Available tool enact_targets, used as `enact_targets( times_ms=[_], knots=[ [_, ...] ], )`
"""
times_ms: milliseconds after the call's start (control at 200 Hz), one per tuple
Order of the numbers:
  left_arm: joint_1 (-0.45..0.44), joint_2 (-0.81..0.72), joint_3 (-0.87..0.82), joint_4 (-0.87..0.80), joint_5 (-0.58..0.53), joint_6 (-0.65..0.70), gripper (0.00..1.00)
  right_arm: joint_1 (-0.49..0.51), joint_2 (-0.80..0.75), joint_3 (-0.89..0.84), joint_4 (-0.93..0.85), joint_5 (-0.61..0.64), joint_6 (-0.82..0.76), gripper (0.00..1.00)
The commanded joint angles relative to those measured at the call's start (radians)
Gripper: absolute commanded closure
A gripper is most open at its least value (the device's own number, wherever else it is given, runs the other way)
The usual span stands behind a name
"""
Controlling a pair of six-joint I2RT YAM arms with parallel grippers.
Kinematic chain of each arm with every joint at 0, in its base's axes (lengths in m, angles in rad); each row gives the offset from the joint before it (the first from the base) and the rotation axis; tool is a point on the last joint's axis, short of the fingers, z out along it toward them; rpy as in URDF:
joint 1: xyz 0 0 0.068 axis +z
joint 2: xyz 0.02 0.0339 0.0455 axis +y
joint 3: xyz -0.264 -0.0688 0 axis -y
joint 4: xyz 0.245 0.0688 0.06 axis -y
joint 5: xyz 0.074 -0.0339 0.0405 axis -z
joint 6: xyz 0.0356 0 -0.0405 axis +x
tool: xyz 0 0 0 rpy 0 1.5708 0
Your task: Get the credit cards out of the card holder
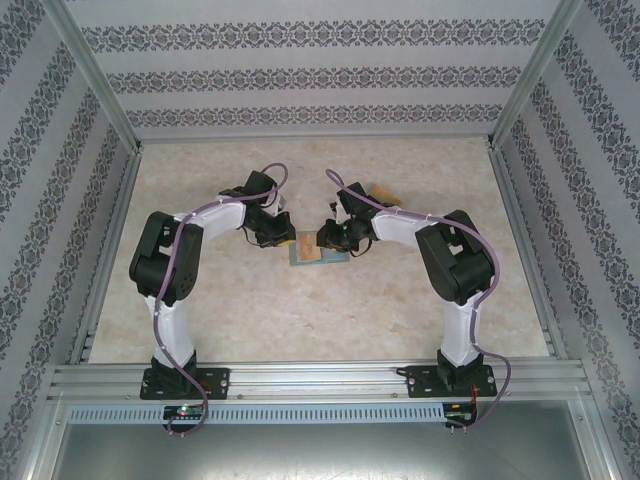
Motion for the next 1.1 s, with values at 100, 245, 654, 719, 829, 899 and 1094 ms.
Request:
enact_targets(
  times_ms=[100,245,654,719,829,899,1094],
  knots=[
    [-0.033,0.014,0.034,0.002,0.025,-0.007,0.91,-0.004,0.027,0.014,-0.005,-0.048,-0.01,0.74],
    [-0.033,0.03,0.027,-0.009,-0.017,-0.022,0.91,-0.004,0.028,0.018,0.001,-0.06,-0.005,0.75],
    [-0.034,0.08,-0.004,-0.005,-0.022,-0.027,0.92,-0.004,0.055,0.03,0.028,-0.081,0.014,0.77],
    [-0.034,0.089,-0.005,-0.009,-0.03,-0.024,0.92,-0.004,0.059,0.034,0.03,-0.085,0.017,0.77],
    [-0.034,0.095,-0.014,-0.017,-0.048,-0.02,0.92,-0.004,0.064,0.036,0.05,-0.1,0.032,0.77],
    [-0.033,0.095,-0.022,-0.016,-0.054,-0.019,0.93,-0.002,0.064,0.038,0.062,-0.105,0.041,0.79],
    [-0.032,0.092,-0.023,-0.027,-0.079,-0.013,0.93,-0.009,0.046,0.024,0.067,-0.065,0.046,0.9]
  ],
)
